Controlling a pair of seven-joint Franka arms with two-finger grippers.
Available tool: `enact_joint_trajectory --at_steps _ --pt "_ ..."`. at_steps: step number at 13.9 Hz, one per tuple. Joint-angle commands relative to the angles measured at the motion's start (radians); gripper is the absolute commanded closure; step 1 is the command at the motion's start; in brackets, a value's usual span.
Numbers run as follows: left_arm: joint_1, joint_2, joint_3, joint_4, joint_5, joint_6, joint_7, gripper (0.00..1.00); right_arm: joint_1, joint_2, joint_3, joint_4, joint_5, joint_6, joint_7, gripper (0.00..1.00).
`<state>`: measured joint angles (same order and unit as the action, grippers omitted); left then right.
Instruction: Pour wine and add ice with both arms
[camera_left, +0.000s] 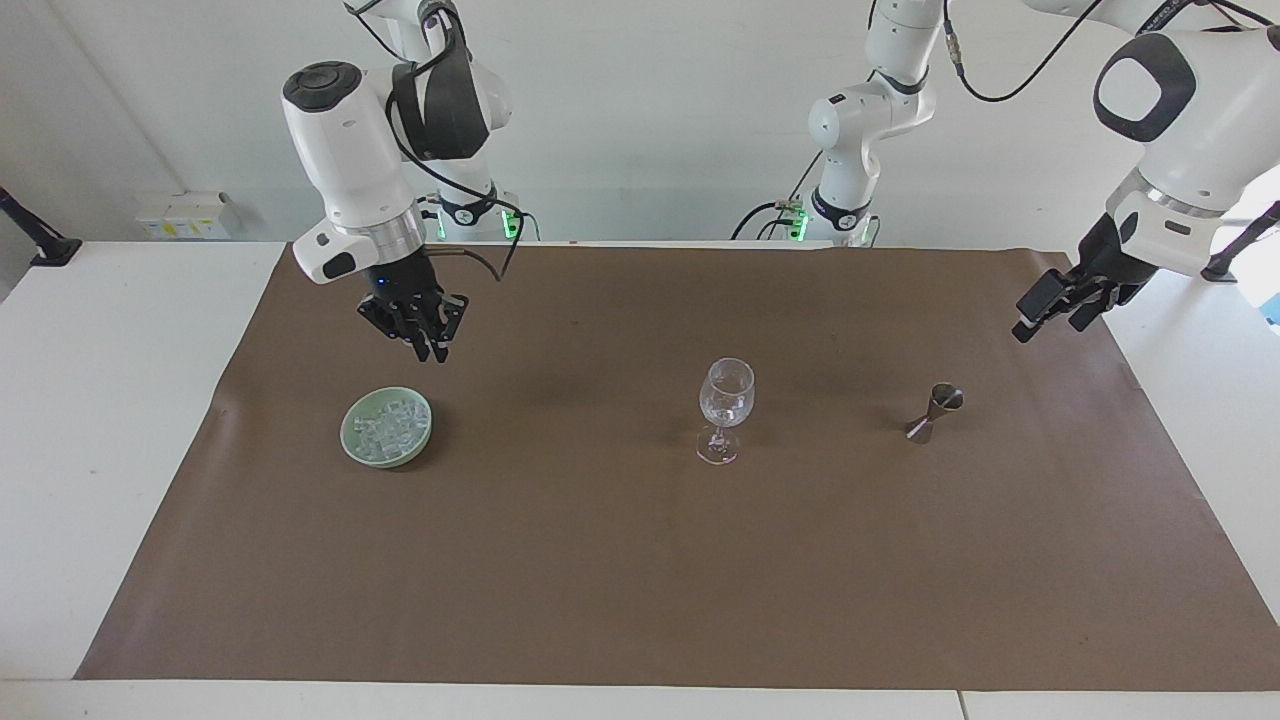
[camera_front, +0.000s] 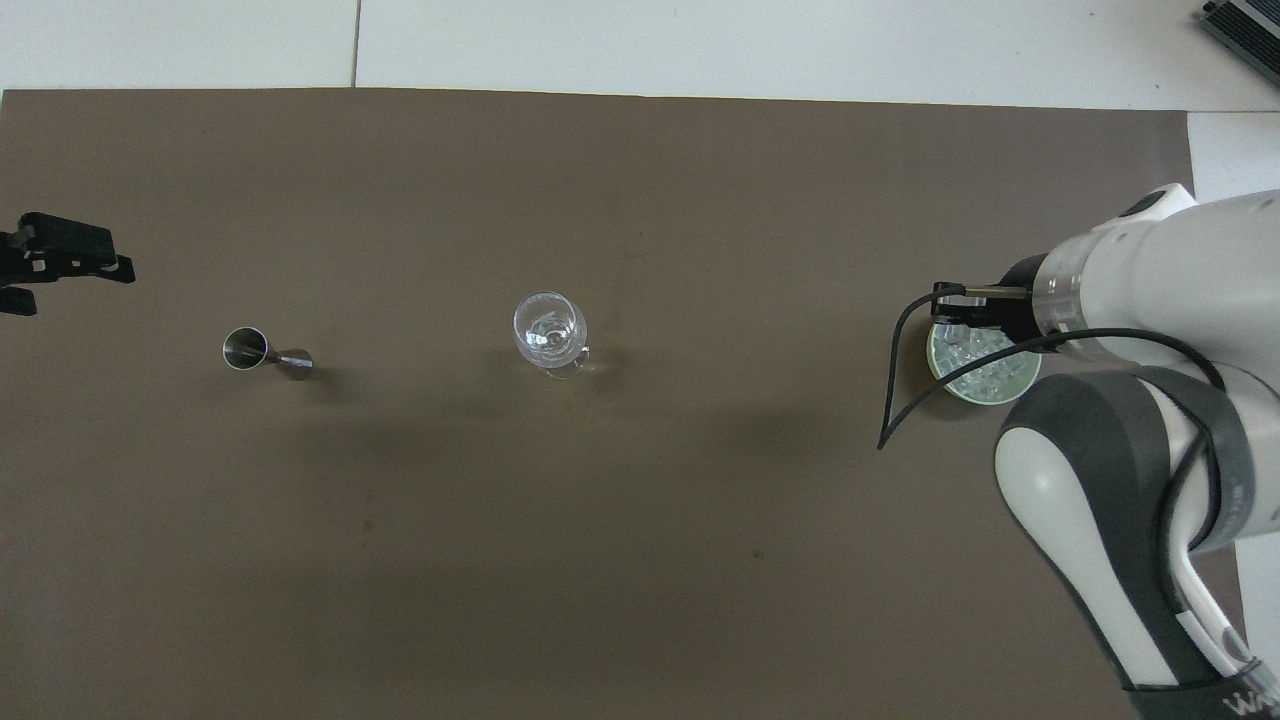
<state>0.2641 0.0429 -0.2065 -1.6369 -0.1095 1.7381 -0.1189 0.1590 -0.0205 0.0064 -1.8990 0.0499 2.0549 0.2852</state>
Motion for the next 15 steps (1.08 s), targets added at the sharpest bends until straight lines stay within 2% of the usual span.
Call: enact_joint_trajectory --at_steps 1,3,7,11,14,15 --pt "-0.144 -0.037 0.126 -0.020 0.024 -0.040 0.033 0.00 0.046 0.016 0.001 0.020 0.088 0.054 0.048 1.00" --pt "-0.294 -0.054 0.246 -0.024 0.053 -0.054 0.036 0.00 0.091 0.037 0.001 0.056 0.172 0.102 0.075 1.00" --pt "-0.394 -0.081 0.314 -0.027 0.065 -0.118 0.050 0.00 0.146 0.050 0.001 0.064 0.234 0.209 0.135 1.00" --pt "-0.353 -0.124 0.291 -0.026 0.082 -0.164 0.093 0.00 0.203 0.066 0.001 0.064 0.294 0.352 0.192 1.00" --pt "-0.266 -0.136 0.176 -0.047 0.079 -0.146 0.085 0.00 0.243 0.111 0.001 0.081 0.363 0.457 0.203 0.98" --pt "-0.273 -0.135 0.174 -0.047 0.080 -0.146 0.084 0.00 0.258 0.137 0.001 0.101 0.366 0.468 0.212 0.99"
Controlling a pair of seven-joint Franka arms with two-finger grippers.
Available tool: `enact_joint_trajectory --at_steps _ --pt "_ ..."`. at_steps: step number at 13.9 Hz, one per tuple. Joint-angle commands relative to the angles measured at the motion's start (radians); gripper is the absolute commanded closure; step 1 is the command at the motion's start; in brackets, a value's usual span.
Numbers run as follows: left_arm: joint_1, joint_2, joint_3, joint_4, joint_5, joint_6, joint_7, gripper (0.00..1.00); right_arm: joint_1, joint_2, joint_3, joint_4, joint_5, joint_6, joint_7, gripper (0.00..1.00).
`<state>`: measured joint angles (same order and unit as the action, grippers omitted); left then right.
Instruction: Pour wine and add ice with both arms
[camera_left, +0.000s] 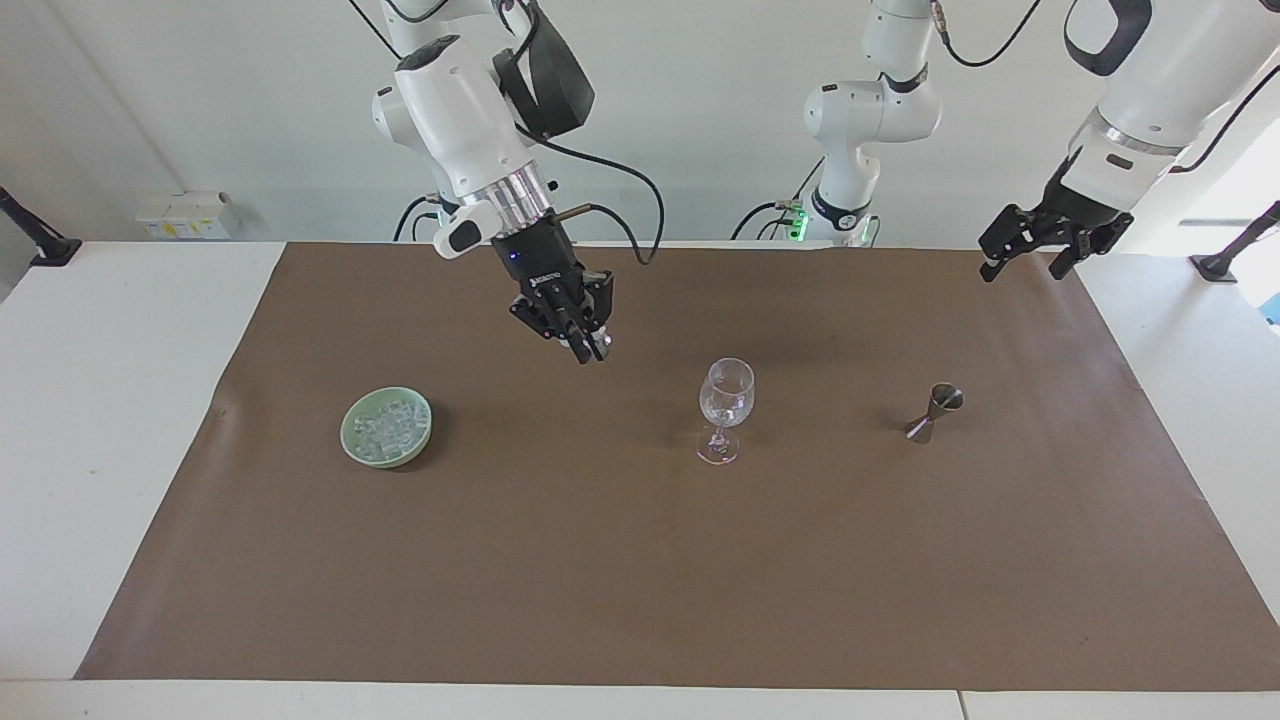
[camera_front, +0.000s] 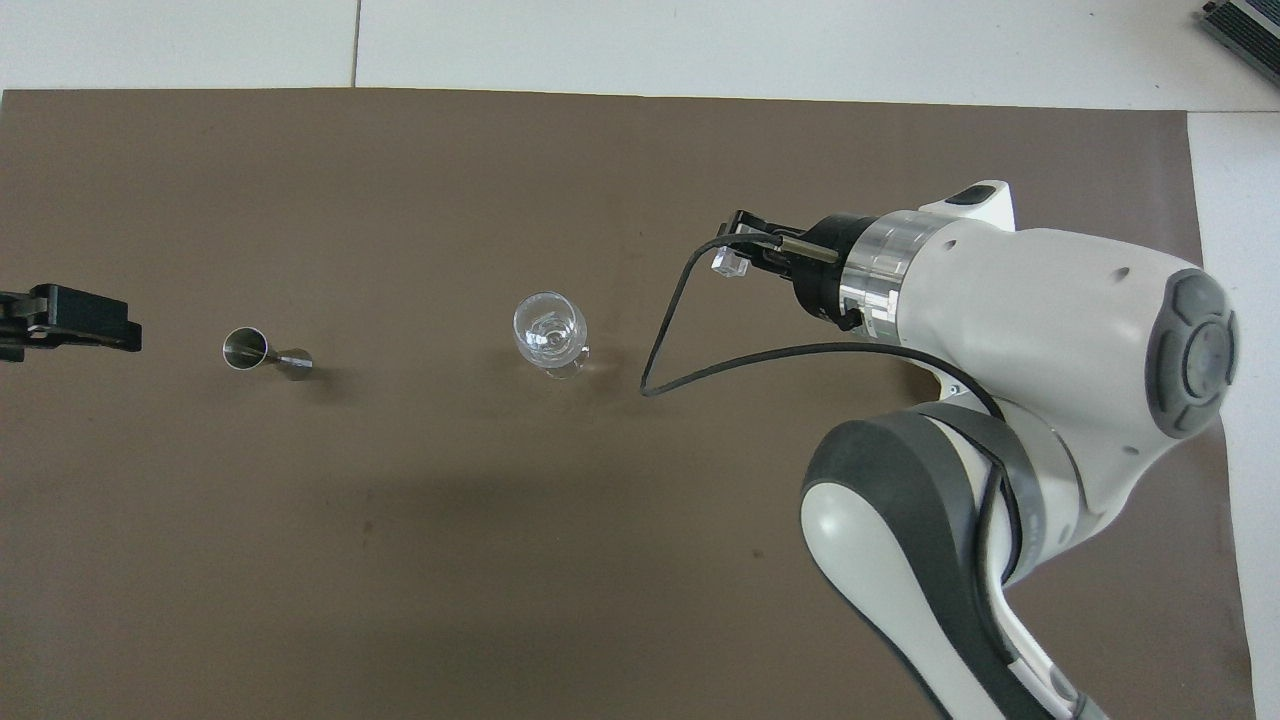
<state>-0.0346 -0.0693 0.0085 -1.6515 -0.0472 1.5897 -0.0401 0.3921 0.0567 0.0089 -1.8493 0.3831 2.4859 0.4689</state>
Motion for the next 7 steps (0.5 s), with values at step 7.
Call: enact_joint_trajectory --at_steps 7 --pt "0.030 -0.064 -0.045 -0.007 0.017 -0.057 0.011 0.00 0.083 0.204 0.029 0.159 0.028 0.160 0.160 0.98"
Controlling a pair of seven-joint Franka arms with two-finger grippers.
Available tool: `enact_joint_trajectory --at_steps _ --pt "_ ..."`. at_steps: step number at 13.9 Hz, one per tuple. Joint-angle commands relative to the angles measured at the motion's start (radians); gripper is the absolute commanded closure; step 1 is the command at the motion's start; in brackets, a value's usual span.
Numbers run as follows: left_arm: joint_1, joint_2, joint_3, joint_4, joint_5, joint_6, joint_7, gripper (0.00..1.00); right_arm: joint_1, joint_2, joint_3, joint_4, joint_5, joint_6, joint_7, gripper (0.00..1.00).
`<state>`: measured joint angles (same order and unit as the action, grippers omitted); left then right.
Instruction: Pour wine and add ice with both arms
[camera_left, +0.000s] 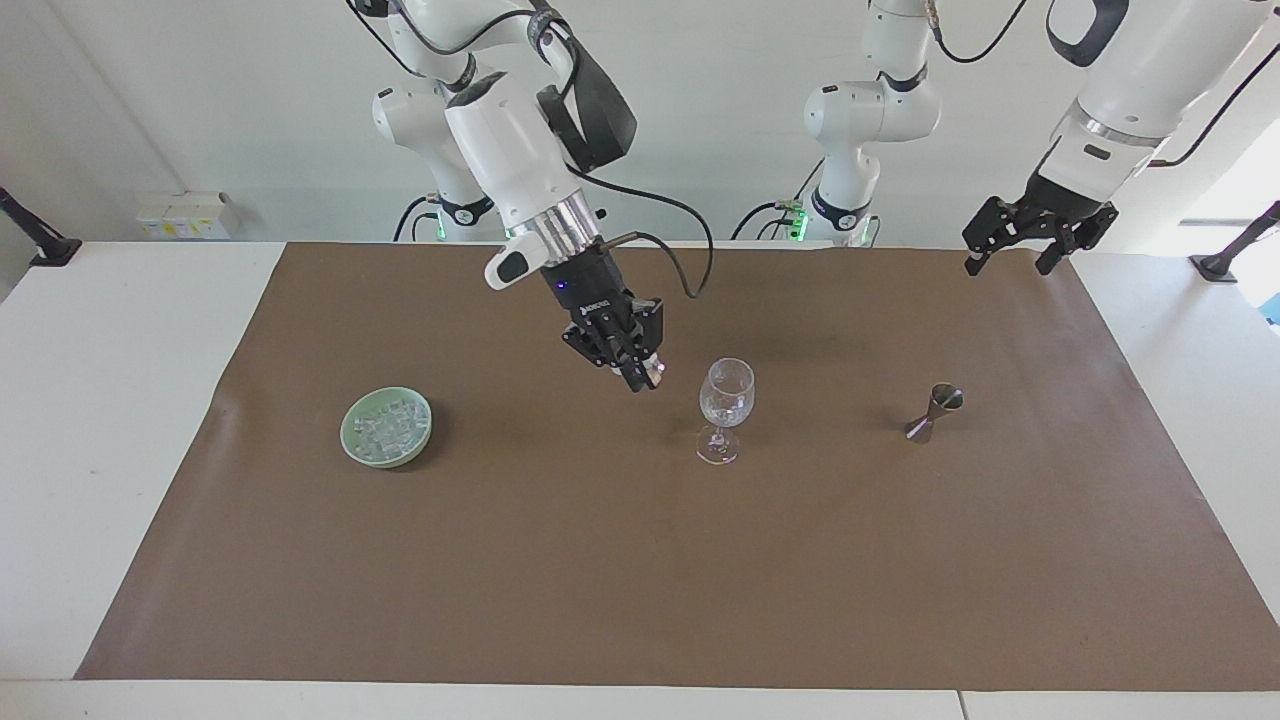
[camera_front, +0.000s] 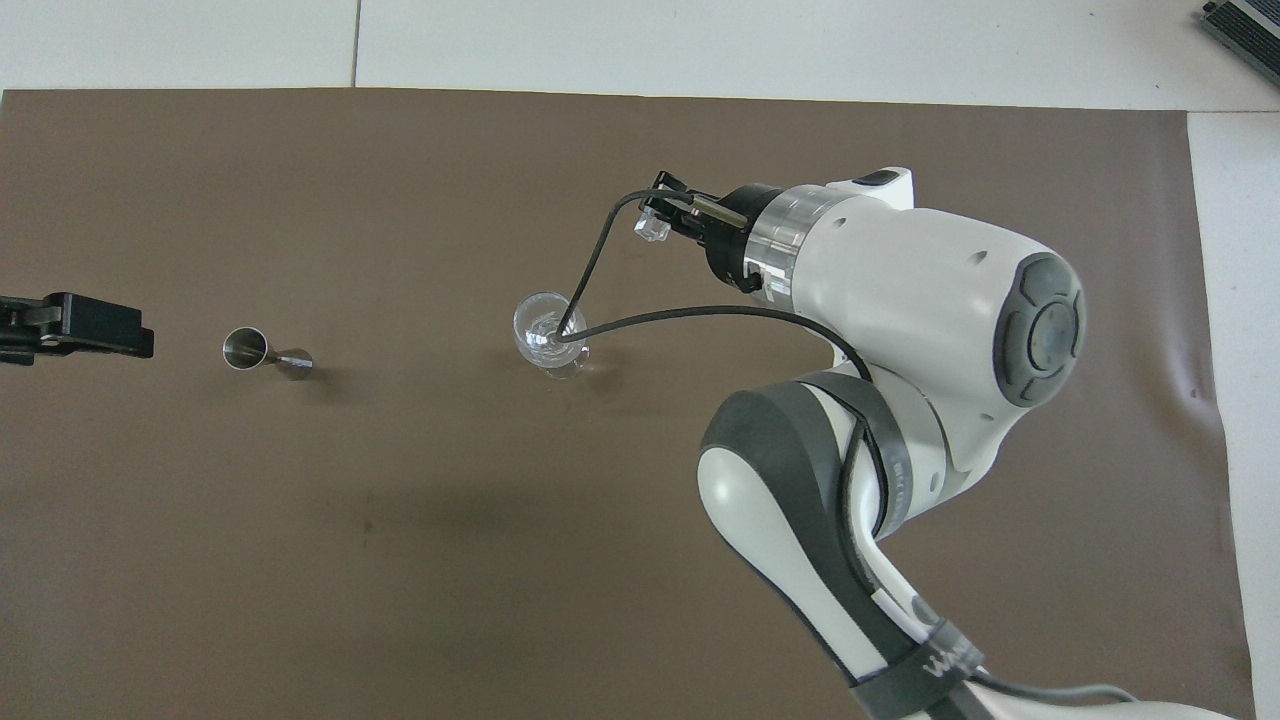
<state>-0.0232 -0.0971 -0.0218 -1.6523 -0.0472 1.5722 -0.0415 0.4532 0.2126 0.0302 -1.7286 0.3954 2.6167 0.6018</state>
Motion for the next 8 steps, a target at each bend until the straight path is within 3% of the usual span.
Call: enact_joint_trajectory --at_steps 1,3,8 --pt "0.020 -0.041 -0.016 -0.010 0.017 -0.043 0.011 0.00 0.039 0.085 0.008 0.066 0.008 0.031 0.038 0.98" --pt "0.020 -0.053 -0.017 -0.029 0.015 -0.031 0.012 0.00 0.064 0.135 0.008 0.116 0.008 0.031 0.053 0.98" --pt "0.022 -0.070 -0.017 -0.059 0.018 -0.037 0.012 0.00 0.117 0.133 0.008 0.080 0.011 0.014 0.058 0.96"
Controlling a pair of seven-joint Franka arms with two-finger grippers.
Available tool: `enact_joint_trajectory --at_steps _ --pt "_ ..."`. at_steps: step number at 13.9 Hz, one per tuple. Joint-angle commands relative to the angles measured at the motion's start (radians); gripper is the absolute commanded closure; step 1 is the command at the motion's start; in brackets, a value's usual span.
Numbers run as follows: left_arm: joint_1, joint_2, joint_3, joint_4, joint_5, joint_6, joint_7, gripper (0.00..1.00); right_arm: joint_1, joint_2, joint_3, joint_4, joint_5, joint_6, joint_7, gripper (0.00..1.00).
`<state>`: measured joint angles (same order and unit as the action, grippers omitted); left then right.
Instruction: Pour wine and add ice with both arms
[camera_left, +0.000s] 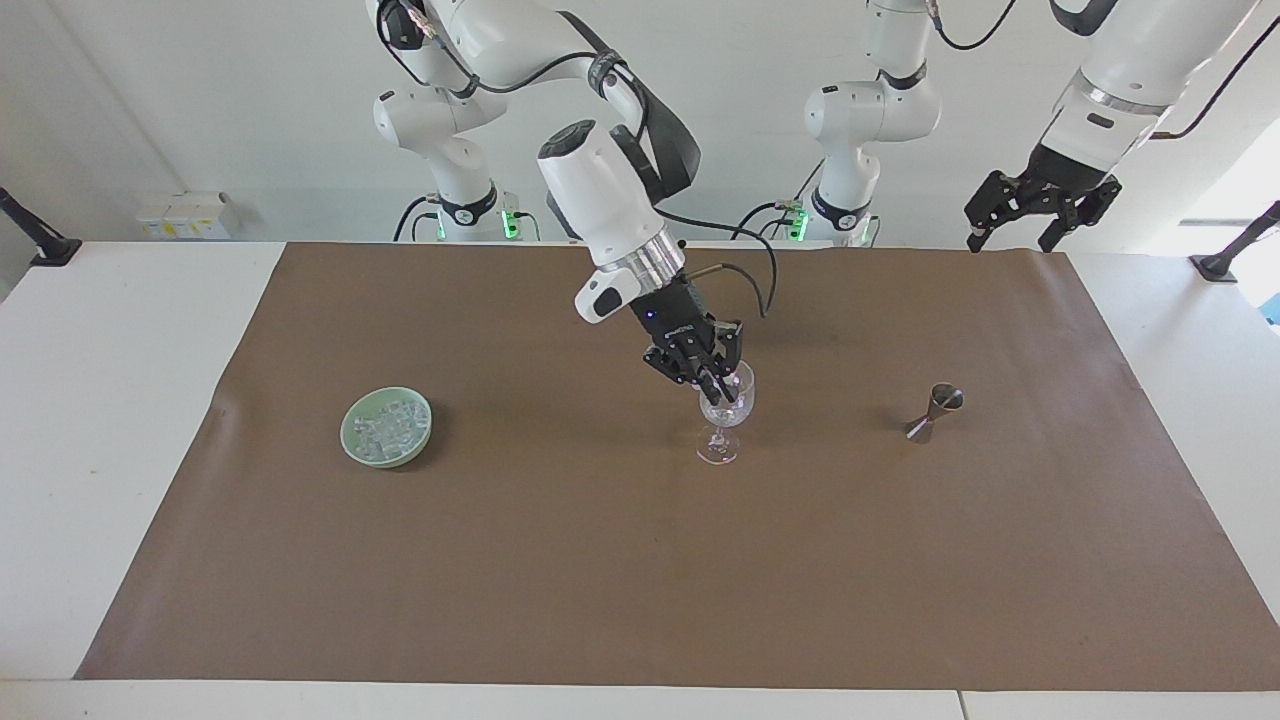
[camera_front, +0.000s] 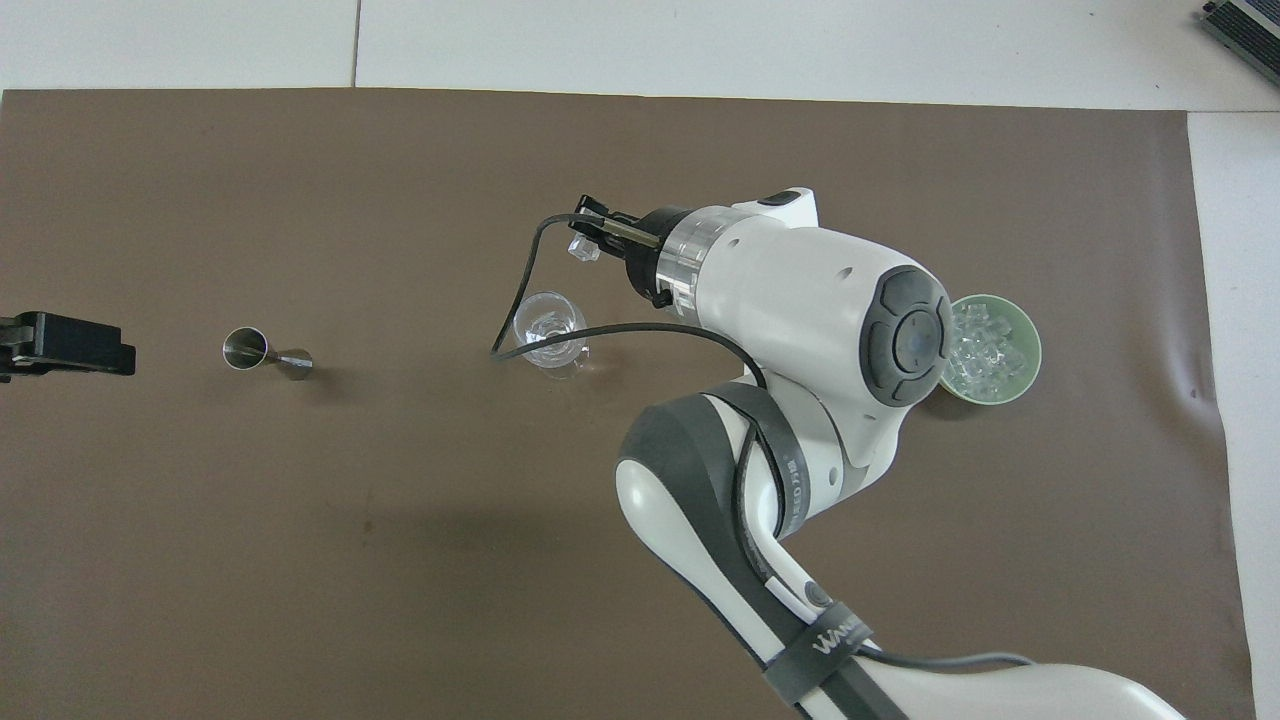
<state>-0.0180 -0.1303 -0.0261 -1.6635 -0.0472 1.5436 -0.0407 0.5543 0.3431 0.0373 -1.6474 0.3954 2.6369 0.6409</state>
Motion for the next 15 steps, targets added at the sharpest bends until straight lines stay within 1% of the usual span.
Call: enact_joint_trajectory --at_steps 1,2,3,8,12,15 --pt "0.017 -0.060 -0.012 -0.091 0.018 -0.002 0.013 0.00 0.021 -0.002 0.001 -0.020 0.011 -0.008 0.019 0.94" --pt "0.015 -0.081 -0.012 -0.134 0.020 0.015 0.013 0.00 0.028 -0.001 0.001 -0.025 0.011 -0.015 0.019 0.94" --pt "0.016 -0.089 -0.014 -0.146 0.020 0.024 0.013 0.00 0.038 -0.001 0.001 -0.032 0.011 -0.017 0.019 0.94" --pt "0.020 -0.081 -0.014 -0.127 0.015 0.020 0.008 0.00 0.039 -0.007 0.001 -0.057 0.011 -0.021 0.019 0.91" --pt "0.020 -0.084 -0.014 -0.134 0.015 0.030 0.008 0.00 0.039 -0.015 0.001 -0.057 0.011 -0.089 0.020 0.90" --pt "0.018 -0.084 -0.014 -0.134 0.015 0.027 0.010 0.00 0.038 -0.018 0.001 -0.054 0.011 -0.104 0.022 0.90"
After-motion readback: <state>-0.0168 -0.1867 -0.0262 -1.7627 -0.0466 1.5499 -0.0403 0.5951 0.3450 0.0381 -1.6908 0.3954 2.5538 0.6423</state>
